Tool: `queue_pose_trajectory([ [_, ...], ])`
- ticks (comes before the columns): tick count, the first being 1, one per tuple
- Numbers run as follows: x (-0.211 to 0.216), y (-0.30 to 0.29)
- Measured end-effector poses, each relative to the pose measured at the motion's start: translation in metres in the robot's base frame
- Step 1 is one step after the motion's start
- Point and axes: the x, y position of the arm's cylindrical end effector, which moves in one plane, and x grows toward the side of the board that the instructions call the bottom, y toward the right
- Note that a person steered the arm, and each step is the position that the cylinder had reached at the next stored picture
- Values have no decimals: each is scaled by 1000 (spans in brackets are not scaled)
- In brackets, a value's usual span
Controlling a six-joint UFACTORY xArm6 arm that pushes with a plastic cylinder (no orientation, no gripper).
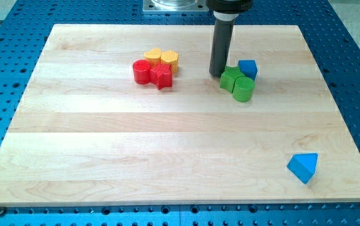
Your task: Move the triangle and the green blocks towards the bottom right corner
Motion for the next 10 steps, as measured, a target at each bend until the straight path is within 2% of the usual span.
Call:
queue_pose_trajectory([
  [1, -2, 5],
  [2, 66, 17],
  [3, 107, 36],
  [4, 96, 39],
  [5, 102, 75],
  [6, 142, 78],
  [7, 162, 81],
  [8, 99, 73],
  [9, 67, 104],
  [10, 114, 110],
])
